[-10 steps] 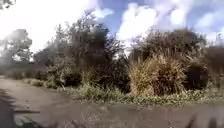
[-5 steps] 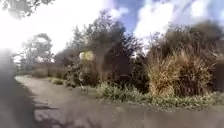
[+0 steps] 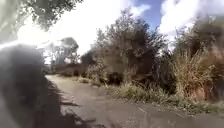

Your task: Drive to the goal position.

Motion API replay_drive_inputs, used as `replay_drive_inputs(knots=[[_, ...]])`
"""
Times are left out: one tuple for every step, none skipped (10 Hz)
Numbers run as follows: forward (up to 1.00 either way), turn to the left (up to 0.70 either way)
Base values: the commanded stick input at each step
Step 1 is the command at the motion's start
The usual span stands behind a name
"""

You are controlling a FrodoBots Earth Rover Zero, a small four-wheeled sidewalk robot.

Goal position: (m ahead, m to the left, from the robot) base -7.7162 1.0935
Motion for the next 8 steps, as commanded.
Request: replay_drive_inputs(knots=[[0.0,0.0],[0.0,0.0],[0.0,0.0],[0.0,0.0],[0.0,0.0],[0.0,0.0],[0.0,0.0],[0.0,0.0]])
